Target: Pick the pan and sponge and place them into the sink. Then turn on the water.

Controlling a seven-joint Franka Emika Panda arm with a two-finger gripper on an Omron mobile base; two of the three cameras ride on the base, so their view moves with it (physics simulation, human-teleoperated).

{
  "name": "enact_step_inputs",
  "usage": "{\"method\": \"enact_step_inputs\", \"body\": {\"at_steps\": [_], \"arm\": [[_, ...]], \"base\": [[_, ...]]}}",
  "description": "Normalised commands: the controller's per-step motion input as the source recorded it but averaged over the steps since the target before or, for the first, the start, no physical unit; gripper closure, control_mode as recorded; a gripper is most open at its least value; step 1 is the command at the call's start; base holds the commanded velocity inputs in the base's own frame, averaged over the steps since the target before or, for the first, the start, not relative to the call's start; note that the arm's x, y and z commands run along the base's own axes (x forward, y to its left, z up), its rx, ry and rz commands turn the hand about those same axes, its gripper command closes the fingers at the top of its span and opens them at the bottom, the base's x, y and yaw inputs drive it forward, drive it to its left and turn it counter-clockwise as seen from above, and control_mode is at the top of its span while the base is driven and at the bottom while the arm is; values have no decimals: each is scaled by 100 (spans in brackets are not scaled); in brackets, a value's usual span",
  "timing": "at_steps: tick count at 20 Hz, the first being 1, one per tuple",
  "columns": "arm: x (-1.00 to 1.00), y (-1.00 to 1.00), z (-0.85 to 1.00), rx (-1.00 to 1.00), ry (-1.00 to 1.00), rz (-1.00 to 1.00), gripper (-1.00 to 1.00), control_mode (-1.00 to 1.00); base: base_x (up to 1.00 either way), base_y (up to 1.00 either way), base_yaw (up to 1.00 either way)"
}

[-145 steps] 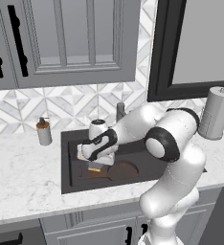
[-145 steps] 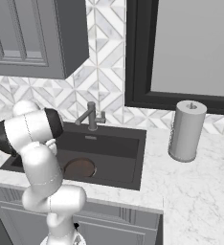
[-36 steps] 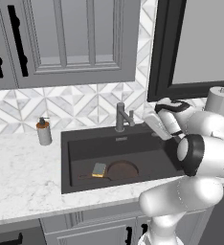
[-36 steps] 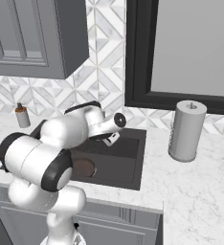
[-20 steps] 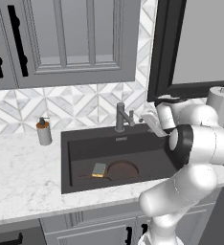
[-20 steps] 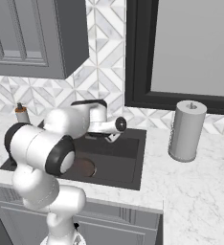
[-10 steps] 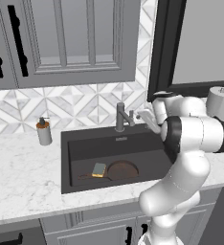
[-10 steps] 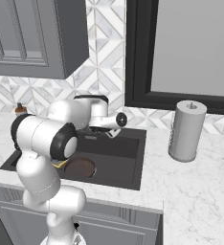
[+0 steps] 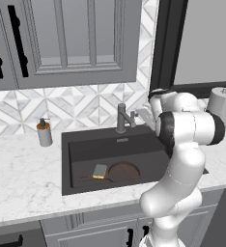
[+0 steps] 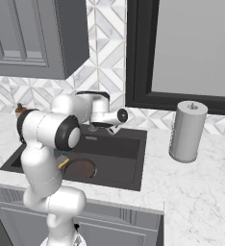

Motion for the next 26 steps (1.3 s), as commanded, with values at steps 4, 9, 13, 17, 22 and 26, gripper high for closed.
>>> {"method": "enact_step_inputs", "body": {"at_steps": [4, 9, 13, 17, 22, 26], "arm": [[35, 0, -10, 0, 1, 0, -100, -100], [27, 7, -22, -1, 0, 0, -100, -100], [26, 3, -24, -1, 0, 0, -100, -100], [32, 0, -16, 0, 1, 0, -100, -100], [33, 2, -16, 0, 0, 0, -100, -100], [34, 1, -18, 0, 0, 0, -100, -100]], "base": [[0, 0, 0], [0, 0, 0], [0, 0, 0], [0, 0, 0], [0, 0, 0], [0, 0, 0]]}}
